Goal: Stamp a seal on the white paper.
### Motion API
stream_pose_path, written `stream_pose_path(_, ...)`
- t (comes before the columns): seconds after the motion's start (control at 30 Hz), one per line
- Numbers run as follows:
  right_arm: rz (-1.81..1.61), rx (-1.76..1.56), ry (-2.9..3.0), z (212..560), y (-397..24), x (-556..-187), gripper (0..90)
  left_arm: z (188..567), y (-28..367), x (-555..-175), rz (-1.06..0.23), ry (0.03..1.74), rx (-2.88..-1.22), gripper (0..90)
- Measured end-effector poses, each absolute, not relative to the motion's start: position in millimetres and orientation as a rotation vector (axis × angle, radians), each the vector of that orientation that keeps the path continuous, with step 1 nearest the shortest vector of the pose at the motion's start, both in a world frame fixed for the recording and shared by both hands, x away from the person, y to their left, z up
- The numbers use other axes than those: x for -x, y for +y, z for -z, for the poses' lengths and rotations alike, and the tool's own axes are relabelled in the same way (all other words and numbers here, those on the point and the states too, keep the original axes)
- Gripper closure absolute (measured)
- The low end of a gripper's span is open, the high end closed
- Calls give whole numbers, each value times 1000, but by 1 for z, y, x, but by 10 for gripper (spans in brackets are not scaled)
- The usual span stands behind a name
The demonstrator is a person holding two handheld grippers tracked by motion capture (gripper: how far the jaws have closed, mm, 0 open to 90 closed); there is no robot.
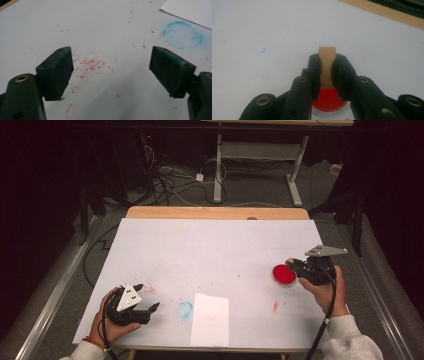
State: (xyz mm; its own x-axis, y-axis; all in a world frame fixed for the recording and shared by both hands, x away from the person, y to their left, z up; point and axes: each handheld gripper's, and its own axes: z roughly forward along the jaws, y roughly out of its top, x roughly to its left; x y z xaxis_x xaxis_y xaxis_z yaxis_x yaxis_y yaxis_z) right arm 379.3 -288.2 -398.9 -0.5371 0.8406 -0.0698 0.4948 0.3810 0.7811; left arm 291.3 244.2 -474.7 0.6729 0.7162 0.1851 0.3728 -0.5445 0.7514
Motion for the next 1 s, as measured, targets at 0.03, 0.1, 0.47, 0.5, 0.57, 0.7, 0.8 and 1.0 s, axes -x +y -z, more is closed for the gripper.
stream_pose_path(0.03,-1020,-1137,2180,395,-287,-377,763,475,244,-291,-632,835,-2185,188)
stream_pose_path(0.1,-1046,-1099,2175,387,-283,-371,763,475,244,-291,-630,833,-2186,188)
stream_pose_path(0.47,-1141,-892,2204,358,-248,-344,763,475,245,-291,-633,834,-2185,188)
stream_pose_path(0.5,-1150,-880,2212,357,-245,-342,763,475,245,-291,-632,833,-2185,188)
stream_pose_path(0.57,-1158,-846,2222,355,-239,-338,763,475,245,-291,-631,833,-2186,188)
stream_pose_path(0.7,-1174,-800,2244,353,-227,-332,763,475,244,-291,-630,832,-2189,188)
stream_pose_path(0.8,-1190,-774,2262,353,-219,-328,763,475,245,-291,-631,835,-2185,188)
stream_pose_path(1.0,-1202,-704,2312,357,-198,-320,763,475,244,-291,-633,837,-2185,188)
